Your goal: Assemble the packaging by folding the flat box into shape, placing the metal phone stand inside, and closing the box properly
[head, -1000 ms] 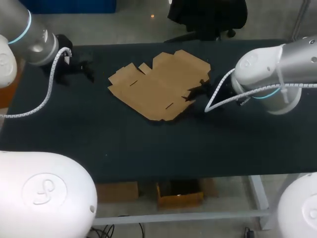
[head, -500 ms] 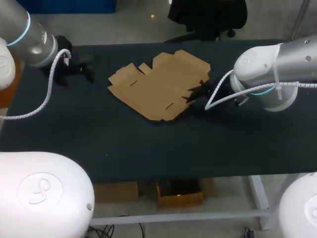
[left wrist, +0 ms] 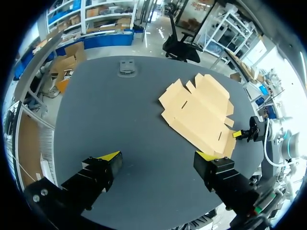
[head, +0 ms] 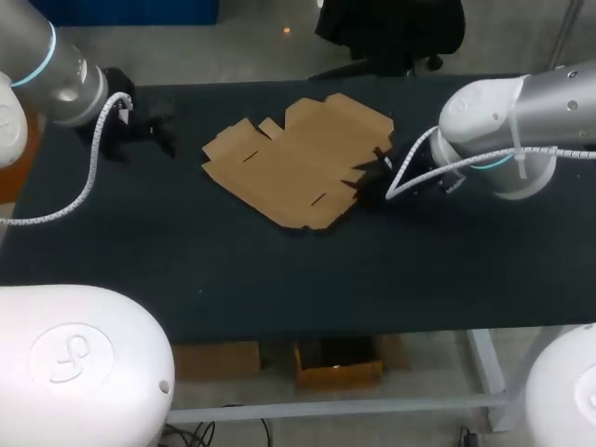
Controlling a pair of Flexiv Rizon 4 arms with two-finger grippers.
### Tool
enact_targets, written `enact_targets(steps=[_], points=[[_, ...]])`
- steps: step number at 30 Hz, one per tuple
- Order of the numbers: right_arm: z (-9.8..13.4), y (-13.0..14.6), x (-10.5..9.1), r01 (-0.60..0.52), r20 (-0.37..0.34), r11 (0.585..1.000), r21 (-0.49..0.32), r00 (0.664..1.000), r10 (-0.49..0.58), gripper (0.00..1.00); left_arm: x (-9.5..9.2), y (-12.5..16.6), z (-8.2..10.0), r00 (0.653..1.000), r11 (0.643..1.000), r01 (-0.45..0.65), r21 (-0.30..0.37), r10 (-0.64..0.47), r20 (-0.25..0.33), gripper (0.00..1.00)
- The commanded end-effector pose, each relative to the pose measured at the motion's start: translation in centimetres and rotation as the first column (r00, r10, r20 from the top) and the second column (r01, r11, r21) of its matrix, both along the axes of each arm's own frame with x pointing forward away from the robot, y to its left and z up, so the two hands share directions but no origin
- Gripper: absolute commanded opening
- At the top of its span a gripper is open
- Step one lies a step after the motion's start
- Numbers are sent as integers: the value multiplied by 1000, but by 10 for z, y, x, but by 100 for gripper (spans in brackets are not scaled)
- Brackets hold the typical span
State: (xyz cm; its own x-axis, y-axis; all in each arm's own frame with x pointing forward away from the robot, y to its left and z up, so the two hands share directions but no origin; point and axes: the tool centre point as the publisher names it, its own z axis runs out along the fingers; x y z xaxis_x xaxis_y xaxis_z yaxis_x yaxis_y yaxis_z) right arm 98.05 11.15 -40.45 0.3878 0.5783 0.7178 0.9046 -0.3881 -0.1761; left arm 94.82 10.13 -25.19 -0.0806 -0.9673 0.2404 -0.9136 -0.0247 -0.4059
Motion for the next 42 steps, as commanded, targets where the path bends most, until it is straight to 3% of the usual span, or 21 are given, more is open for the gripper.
enact_targets(steps=[1, 19, 27, 33, 35, 39, 42], points=[[2, -5, 0, -24, 2, 999, 35, 1000, 24, 0, 0, -1, 1, 1000, 1000, -4, 7, 4, -1, 100], [20, -44, -30, -144, -10, 983, 112, 989, 146, 0, -1, -6, -1, 1000, 1000, 0, 9, 0, -7, 100], [20, -56, -42, -213, -23, 975, 69, 976, 215, 0, -3, -8, -1, 1000, 1000, 2, 12, -2, -7, 100], [19, -71, -46, -219, -30, 975, 28, 975, 220, 51, -4, -8, -2, 1000, 1000, 1, 11, -1, -8, 100], [22, -75, -46, -209, -26, 978, 16, 977, 210, 100, -4, -9, -2, 1000, 1000, 1, 10, -1, -7, 100], [29, -76, -51, -191, -16, 981, -10, 981, 191, 100, -3, -12, -2, 1000, 1000, 3, 8, -3, -6, 100], [34, -75, -54, -169, 2, 983, -75, 985, 170, 100, -2, -13, -3, 1000, 1000, 5, 5, -5, -8, 100]])
